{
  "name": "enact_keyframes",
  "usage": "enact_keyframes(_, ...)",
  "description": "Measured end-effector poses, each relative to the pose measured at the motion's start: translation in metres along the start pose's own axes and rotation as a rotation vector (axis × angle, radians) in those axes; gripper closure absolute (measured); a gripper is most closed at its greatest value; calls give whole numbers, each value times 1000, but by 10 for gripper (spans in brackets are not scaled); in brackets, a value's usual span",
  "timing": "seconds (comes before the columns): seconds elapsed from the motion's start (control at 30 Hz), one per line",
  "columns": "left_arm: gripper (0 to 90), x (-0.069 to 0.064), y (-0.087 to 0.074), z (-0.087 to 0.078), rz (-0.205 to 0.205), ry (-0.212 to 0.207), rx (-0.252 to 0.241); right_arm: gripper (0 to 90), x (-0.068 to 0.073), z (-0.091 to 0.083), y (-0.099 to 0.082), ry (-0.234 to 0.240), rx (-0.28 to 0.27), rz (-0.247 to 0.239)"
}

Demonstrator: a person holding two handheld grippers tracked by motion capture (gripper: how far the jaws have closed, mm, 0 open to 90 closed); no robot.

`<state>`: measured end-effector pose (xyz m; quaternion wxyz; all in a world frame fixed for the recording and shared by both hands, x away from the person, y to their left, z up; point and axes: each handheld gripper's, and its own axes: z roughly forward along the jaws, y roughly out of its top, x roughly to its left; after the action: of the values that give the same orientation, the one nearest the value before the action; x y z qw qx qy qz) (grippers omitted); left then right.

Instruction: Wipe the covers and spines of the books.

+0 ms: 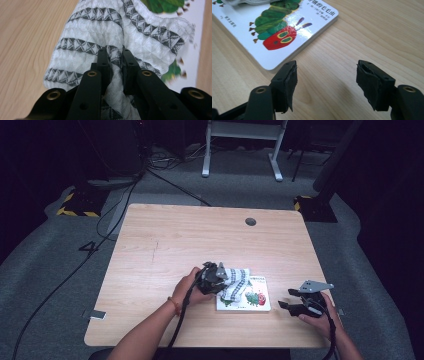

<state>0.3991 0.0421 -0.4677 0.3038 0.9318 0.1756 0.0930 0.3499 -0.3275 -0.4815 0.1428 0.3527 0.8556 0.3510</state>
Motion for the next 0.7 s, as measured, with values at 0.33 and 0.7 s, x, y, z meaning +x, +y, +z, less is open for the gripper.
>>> enact_keyframes(0.33, 802, -3, -53, -26, -24, 44, 49, 446, 16, -1, 15, 94, 57, -37)
enact_keyframes(0.7, 775, 5, -71, -32, -95, 39, 10, 626, 34, 5, 32, 137, 213, -130)
